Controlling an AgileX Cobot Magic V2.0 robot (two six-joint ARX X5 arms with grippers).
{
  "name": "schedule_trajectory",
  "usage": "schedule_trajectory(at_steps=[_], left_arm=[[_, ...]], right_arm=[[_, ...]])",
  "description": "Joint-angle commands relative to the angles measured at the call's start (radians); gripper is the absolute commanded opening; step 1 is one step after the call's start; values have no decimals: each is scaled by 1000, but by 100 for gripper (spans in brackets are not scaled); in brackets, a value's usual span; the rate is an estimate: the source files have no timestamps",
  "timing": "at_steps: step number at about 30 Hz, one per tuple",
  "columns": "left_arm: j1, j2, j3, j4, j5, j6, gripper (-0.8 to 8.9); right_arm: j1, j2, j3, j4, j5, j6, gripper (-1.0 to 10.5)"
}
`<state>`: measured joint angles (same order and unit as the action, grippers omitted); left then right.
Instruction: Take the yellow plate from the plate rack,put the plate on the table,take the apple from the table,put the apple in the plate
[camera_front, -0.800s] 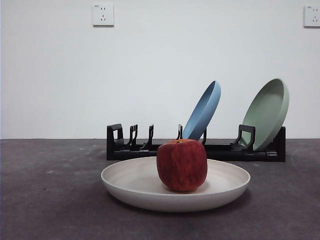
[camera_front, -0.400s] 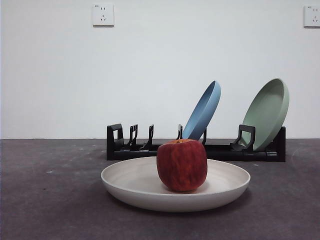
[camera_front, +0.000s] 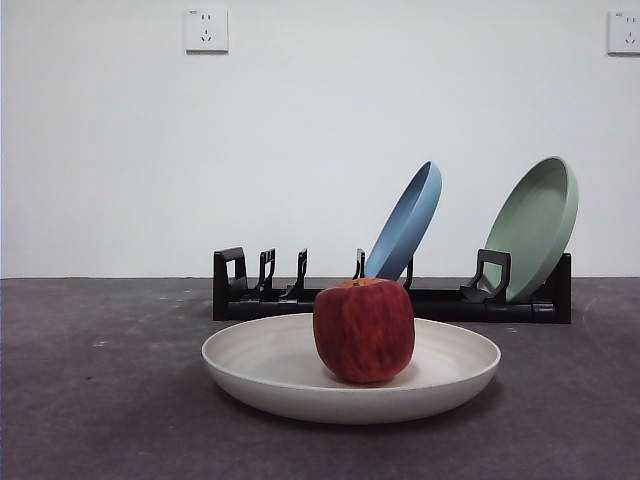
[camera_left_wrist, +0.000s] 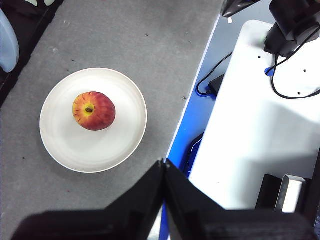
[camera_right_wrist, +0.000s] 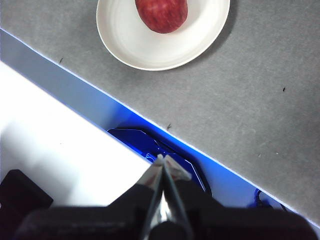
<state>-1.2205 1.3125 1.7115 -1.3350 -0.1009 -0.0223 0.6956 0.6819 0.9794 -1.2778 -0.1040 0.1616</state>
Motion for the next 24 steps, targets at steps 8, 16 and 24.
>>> schedule_trajectory(at_steps=[8,16,24], left_arm=[[95,-41,-3,135,-2,63,-3],[489,-206,-5,477,108,132,-3],[921,-447,-171,645,151,132,-3]], right_arm=[[2,-2,-8,8,2,6,1],[2,-2,-8,8,2,6,1],[2,-2,-8,8,2,6,1]])
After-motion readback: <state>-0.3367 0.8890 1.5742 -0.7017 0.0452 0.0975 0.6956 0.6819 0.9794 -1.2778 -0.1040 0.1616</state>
